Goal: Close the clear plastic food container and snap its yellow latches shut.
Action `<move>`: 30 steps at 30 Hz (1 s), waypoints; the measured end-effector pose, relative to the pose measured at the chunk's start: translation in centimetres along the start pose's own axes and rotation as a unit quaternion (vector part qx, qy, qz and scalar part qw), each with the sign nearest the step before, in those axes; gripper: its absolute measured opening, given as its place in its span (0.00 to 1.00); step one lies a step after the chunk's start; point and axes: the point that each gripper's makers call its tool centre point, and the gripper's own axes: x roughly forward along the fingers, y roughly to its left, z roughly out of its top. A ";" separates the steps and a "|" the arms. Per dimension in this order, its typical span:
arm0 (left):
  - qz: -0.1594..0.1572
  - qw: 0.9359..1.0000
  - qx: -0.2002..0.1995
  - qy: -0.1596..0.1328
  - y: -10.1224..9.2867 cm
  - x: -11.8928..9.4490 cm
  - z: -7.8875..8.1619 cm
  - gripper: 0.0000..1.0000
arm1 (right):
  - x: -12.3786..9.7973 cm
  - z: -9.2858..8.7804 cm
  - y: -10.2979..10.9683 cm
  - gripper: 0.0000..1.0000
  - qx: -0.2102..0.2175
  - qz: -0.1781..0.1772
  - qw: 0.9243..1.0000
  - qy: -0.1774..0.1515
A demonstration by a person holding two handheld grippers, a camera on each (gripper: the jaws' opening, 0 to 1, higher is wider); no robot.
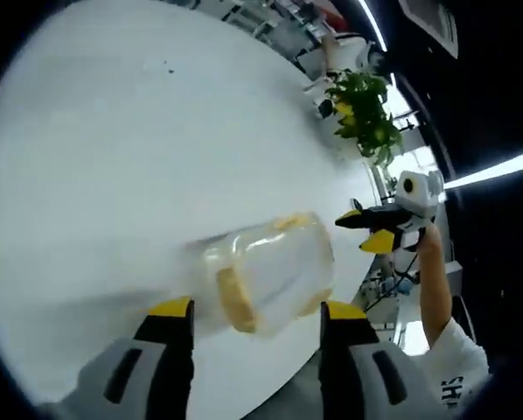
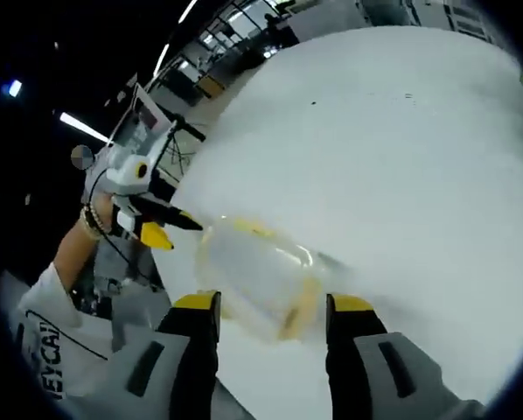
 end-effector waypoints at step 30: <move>0.061 0.997 -0.031 0.035 1.3 2.6 -0.2 0.23 | 2.6 -1.7 -2.9 0.25 0.043 -0.046 0.996 0.055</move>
